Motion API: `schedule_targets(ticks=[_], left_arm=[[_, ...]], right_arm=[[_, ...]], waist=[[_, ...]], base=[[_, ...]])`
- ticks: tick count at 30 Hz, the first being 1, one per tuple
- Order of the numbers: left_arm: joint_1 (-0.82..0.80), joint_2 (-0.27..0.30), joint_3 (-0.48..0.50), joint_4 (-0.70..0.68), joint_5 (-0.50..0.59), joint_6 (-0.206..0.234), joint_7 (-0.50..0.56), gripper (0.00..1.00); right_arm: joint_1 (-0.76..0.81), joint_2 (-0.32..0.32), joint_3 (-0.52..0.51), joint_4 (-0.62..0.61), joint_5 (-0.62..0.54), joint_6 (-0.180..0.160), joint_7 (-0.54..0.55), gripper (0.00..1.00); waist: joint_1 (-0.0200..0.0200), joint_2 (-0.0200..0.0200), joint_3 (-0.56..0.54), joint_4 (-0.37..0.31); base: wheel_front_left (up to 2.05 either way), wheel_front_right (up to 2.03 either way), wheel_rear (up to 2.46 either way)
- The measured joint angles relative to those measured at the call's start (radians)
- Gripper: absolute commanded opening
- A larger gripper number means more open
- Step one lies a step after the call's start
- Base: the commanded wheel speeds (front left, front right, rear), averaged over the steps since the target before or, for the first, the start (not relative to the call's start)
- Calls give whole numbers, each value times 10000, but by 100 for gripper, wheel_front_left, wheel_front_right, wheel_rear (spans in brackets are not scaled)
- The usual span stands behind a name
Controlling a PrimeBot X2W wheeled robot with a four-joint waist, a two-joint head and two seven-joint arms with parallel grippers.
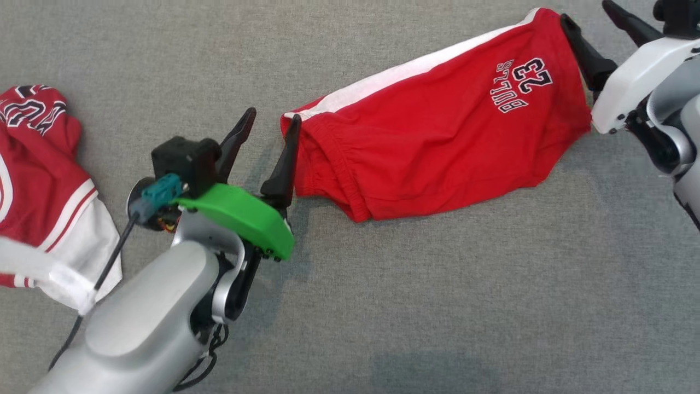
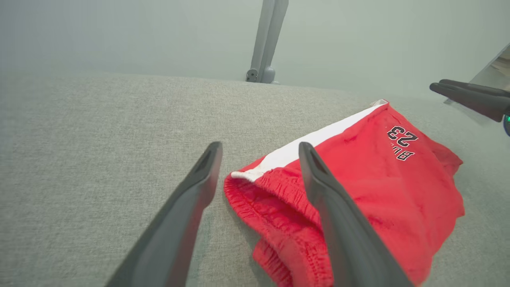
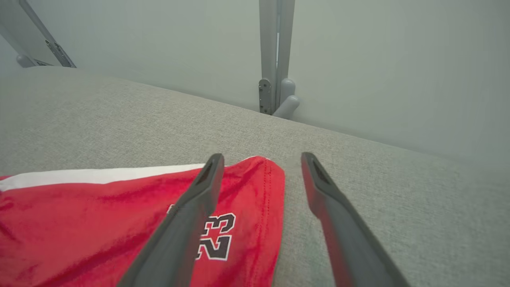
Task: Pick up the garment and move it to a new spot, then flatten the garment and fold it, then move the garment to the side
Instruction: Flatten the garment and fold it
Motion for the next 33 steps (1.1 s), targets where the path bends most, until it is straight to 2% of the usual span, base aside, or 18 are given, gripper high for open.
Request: schedule_targets(ticks=[5,7,10,13,17,20,25,26,27,33], left_arm=[[1050,708,134,-1384,874,790,-861,100],[1429,734,305,-1674,1177,1034,-1032,100],[1974,702,510,-1745,1684,1143,-1118,100],[2343,311,884,-1762,2144,1001,-1149,100],[2810,-171,1379,-1580,2855,554,-1162,100],[3056,-468,1806,-1396,3208,274,-1162,100],[3444,-836,2282,-1133,3584,-134,-1162,100],[3536,-926,2401,-1081,3595,-247,-1162,100],[3603,-999,2497,-1011,3624,-351,-1162,100],[4085,-1302,3039,-646,4100,-890,-1162,100]], right_arm=[[412,-320,-391,-21,-130,-2,782,100],[589,-259,-545,52,-136,-2,1045,100],[714,-79,-700,146,-138,0,1360,100],[793,2,-807,464,-263,0,1547,100],[798,221,-1005,907,-349,-2,1743,100],[835,407,-1089,943,69,-10,1981,100],[846,309,-1012,961,328,-10,2399,100],[852,297,-986,961,418,-19,2525,47],[863,291,-982,965,539,-29,2625,0],[1289,454,-993,621,1847,-19,3317,0]], waist=[[0,0,-293,-148],[0,0,-281,-125],[0,0,-166,-52],[0,0,0,127],[0,0,225,437],[0,0,329,648],[0,0,342,834],[0,0,311,851],[0,0,271,858],[0,0,-66,719]], base=[[0,0,0],[0,0,0],[0,0,0],[0,0,0],[0,0,0],[0,0,0],[0,0,0],[0,0,0],[0,0,0],[0,0,0]])
